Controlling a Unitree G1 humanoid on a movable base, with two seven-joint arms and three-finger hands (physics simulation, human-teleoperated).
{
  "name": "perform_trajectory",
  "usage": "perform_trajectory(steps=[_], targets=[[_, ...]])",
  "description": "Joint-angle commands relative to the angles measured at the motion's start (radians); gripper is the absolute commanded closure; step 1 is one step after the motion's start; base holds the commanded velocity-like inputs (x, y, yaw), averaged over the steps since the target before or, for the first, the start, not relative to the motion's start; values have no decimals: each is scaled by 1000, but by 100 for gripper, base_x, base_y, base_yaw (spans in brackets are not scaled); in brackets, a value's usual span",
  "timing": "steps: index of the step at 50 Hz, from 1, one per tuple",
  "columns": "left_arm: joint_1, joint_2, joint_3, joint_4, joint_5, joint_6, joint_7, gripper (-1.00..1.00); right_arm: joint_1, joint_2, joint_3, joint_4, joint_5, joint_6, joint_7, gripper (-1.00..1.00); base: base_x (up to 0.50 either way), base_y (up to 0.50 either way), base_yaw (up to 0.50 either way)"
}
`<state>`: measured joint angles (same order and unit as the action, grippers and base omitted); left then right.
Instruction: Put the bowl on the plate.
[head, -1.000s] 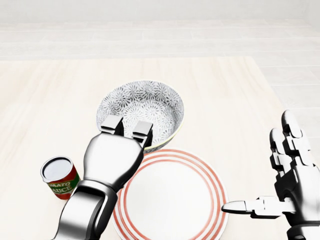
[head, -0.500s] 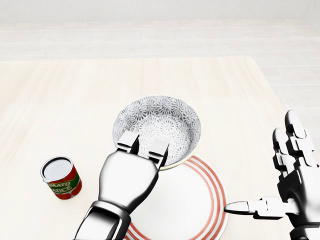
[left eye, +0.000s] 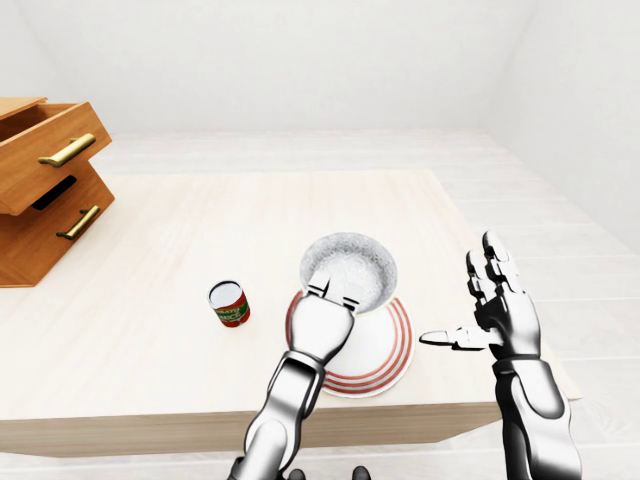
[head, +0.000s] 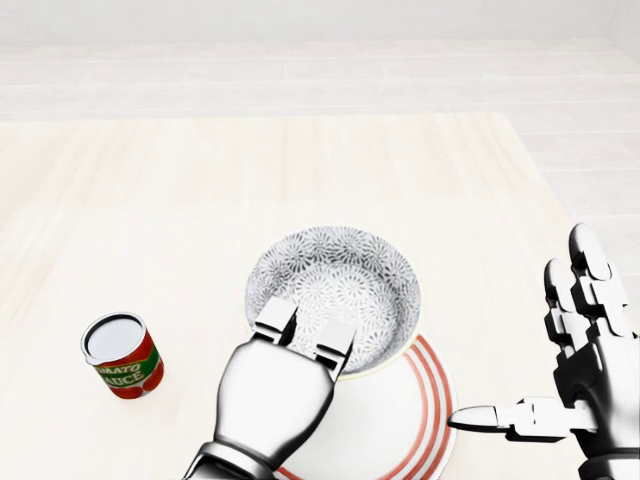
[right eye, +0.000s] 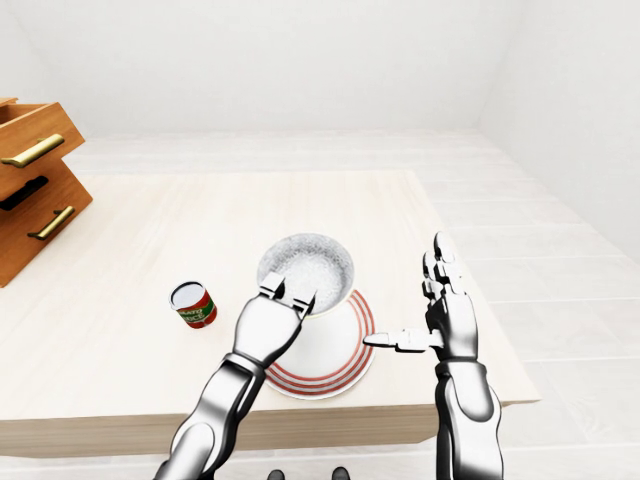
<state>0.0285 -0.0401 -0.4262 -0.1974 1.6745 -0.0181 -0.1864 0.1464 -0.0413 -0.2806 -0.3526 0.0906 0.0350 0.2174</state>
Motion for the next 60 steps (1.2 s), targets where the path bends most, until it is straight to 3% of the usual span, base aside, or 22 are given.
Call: perform_trajectory(steps=[1, 8, 13, 28, 48, 60], targets=[[18, 9, -25, 15, -70, 14, 62, 100, -9, -4, -4, 16, 5, -2, -2, -100, 0, 0, 0], [27, 14, -34, 30, -63, 15, 91, 100, -5, -5, -5, 12, 5, -4, -3, -100, 0, 0, 0], [36, 23, -45, 27, -38, 20, 126, 100, -4, -8, -10, -9, 9, 13, -3, -100, 0, 0, 0], [74, 41, -58, 4, -35, 23, 143, 100, 0, -5, -14, -34, 7, 27, -1, -100, 0, 0, 0], [137, 79, -92, -2, -30, 35, 204, 100, -5, -2, -4, -4, 0, 8, -1, -100, 0, 0, 0], [103, 83, -59, 77, -52, 29, 229, 100, -5, -2, 0, -1, 0, 6, -5, -100, 0, 0, 0]])
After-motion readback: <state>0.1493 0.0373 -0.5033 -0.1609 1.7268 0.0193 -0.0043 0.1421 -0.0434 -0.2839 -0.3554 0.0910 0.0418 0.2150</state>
